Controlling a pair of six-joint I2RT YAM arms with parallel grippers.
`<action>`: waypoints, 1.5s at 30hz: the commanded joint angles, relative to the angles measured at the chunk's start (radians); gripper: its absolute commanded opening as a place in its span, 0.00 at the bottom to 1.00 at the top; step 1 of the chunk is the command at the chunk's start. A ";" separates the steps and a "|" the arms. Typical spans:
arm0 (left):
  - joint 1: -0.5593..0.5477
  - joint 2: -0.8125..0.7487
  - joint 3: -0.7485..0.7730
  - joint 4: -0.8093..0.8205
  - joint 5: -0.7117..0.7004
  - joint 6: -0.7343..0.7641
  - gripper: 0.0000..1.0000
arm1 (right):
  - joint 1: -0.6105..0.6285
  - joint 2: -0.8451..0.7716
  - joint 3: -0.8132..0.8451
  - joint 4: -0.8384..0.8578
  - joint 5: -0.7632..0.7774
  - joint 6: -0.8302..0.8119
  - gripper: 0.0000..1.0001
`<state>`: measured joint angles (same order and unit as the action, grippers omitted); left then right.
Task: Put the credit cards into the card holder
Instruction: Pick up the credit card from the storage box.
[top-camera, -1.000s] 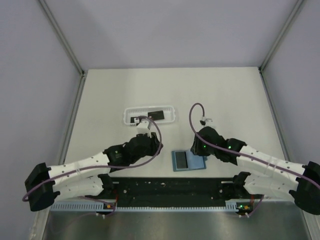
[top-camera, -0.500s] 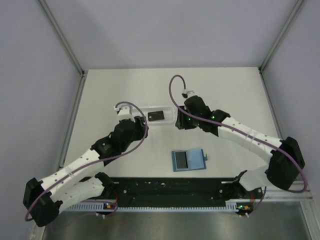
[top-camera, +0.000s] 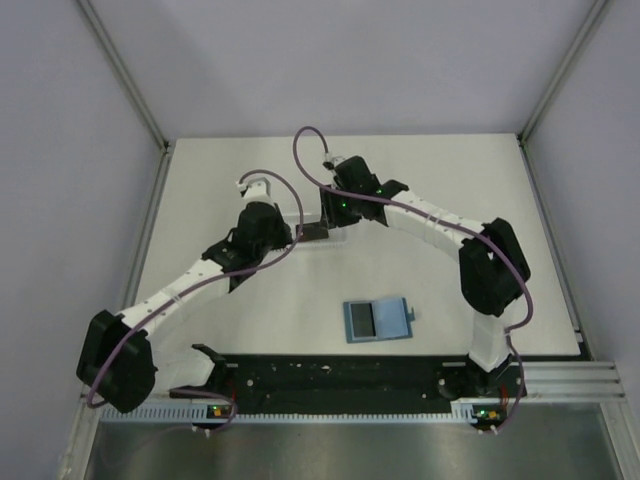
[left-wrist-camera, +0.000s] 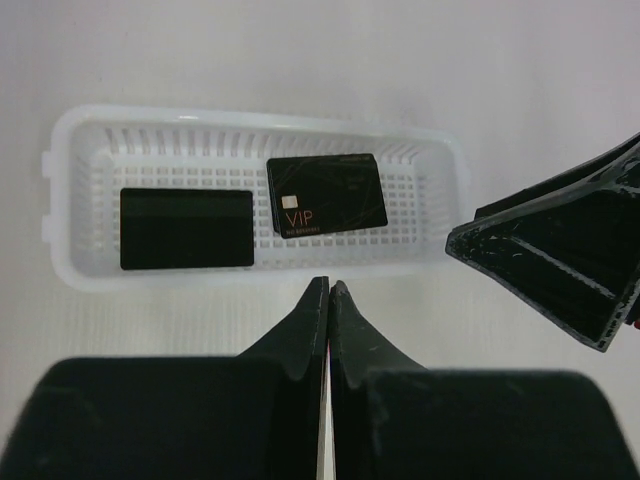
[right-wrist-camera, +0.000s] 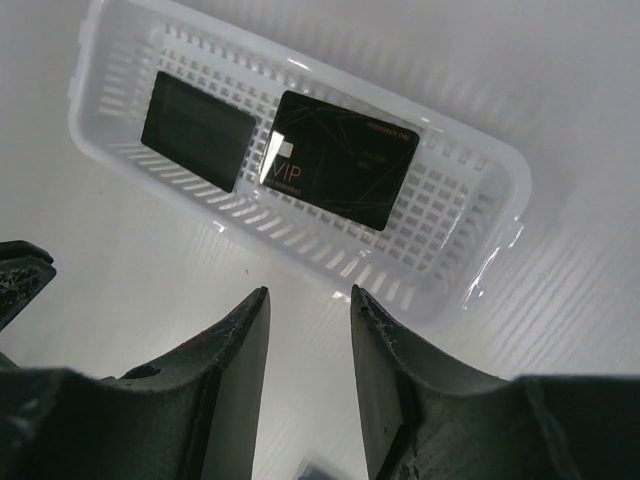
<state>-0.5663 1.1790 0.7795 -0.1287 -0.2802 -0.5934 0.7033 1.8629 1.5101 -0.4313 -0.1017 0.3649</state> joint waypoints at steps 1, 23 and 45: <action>0.049 0.112 0.079 0.151 0.084 0.050 0.00 | -0.050 0.073 0.094 0.023 -0.052 -0.014 0.38; 0.135 0.475 0.172 0.236 0.156 0.052 0.00 | -0.096 0.277 0.193 0.014 -0.142 0.042 0.41; 0.152 0.648 0.205 0.221 0.231 0.061 0.00 | -0.097 0.363 0.246 -0.023 -0.156 0.054 0.45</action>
<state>-0.4191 1.7908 0.9668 0.0853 -0.0696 -0.5327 0.6121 2.2116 1.7042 -0.4541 -0.2489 0.4213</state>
